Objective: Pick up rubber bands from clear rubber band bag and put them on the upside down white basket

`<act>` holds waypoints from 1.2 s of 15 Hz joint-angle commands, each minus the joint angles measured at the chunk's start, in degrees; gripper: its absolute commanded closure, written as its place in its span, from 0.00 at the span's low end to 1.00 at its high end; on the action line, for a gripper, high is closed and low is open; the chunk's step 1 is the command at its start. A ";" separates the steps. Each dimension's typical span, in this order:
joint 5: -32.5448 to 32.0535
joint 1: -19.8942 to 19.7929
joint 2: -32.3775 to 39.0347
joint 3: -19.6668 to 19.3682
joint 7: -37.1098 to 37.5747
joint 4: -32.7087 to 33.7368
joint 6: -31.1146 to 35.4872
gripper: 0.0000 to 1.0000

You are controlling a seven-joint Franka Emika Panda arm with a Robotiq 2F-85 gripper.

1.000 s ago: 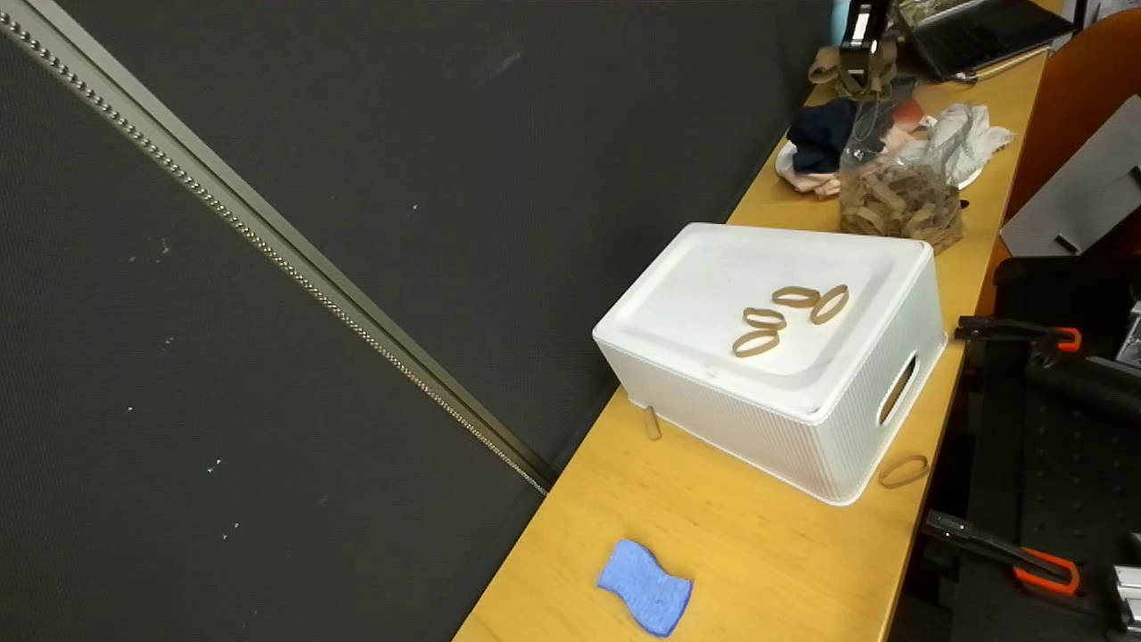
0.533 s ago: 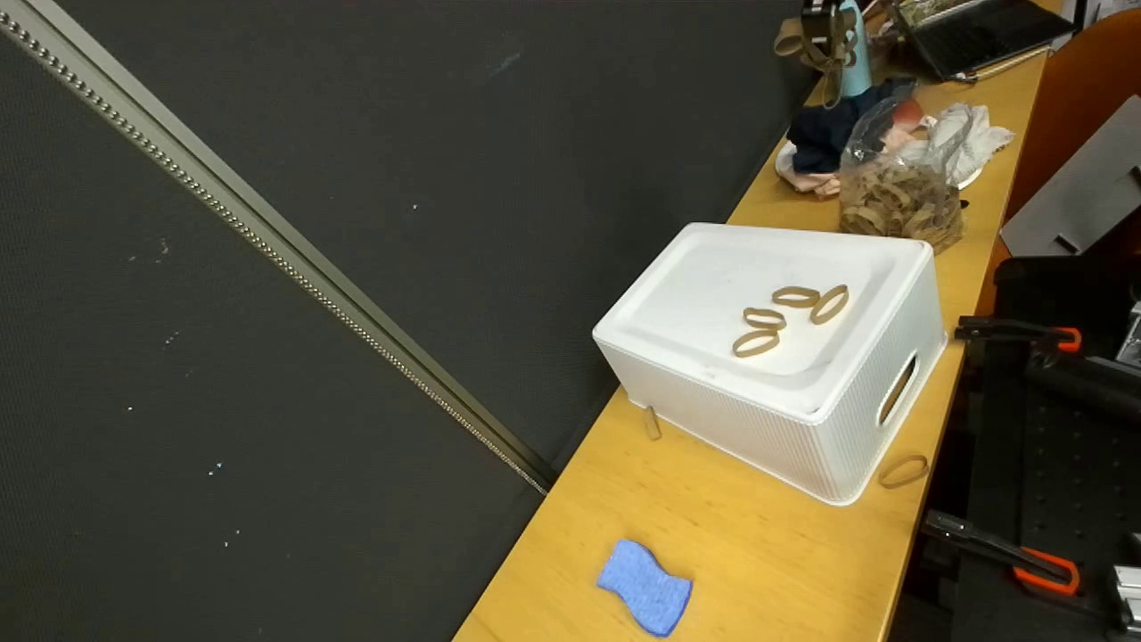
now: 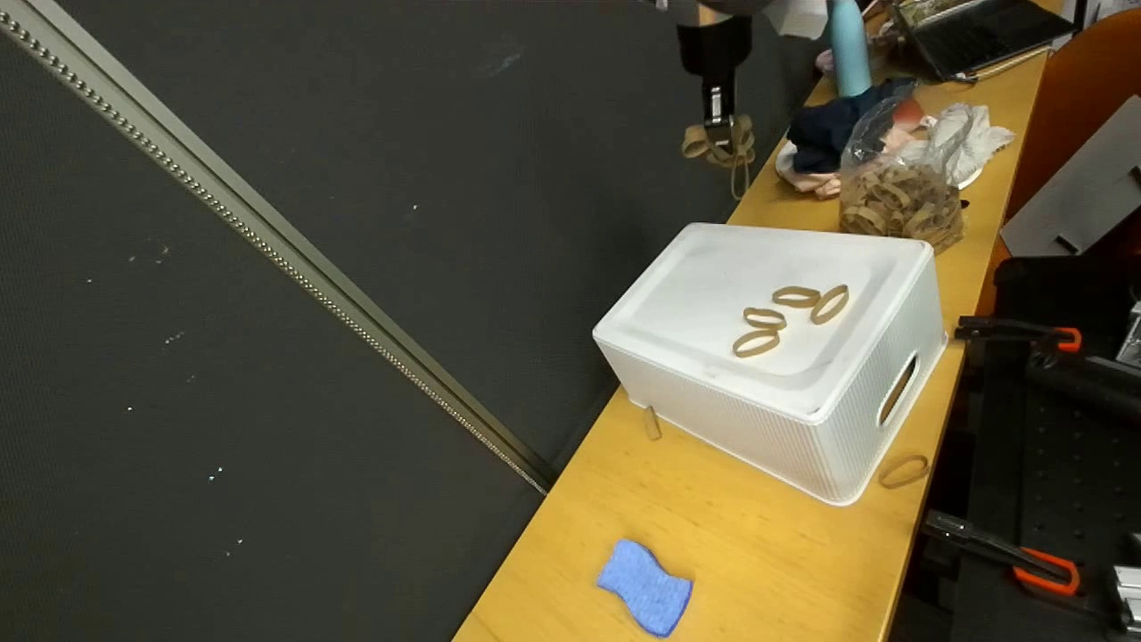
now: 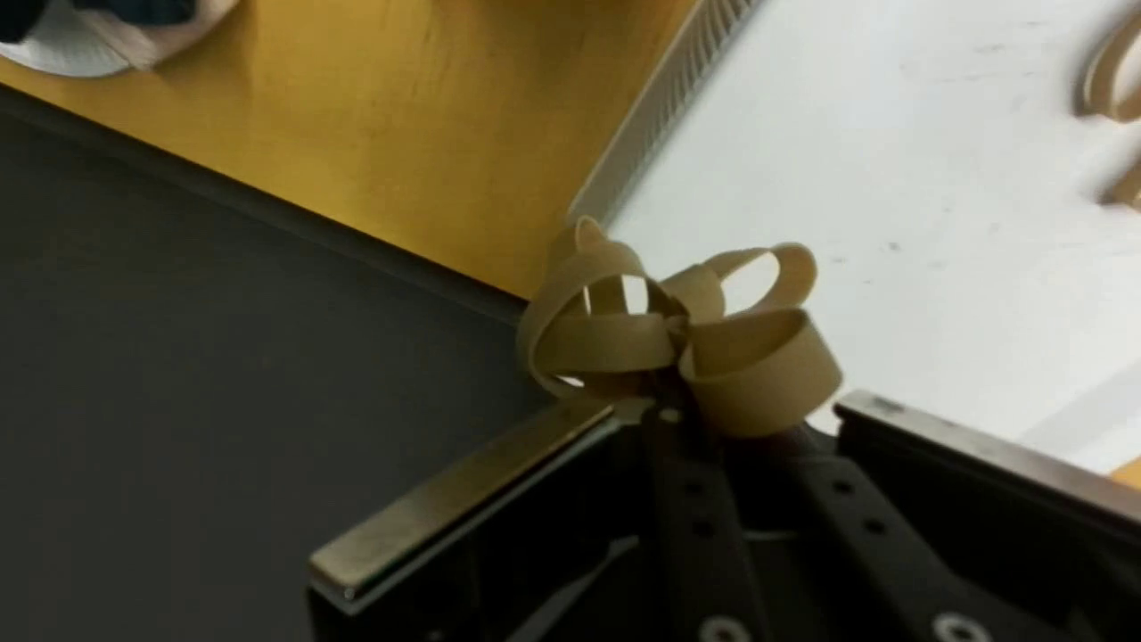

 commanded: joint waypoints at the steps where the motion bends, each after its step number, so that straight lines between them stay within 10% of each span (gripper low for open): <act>1: 2.26 0.11 2.28 3.53 -1.64 0.49 -0.45 0.99; 10: 2.05 0.27 3.90 7.49 -0.57 -3.95 1.68 0.99; 11: 1.73 0.37 3.93 7.45 0.03 -3.95 1.26 0.70; 18: 1.49 0.34 1.98 7.25 1.24 -5.99 1.66 0.28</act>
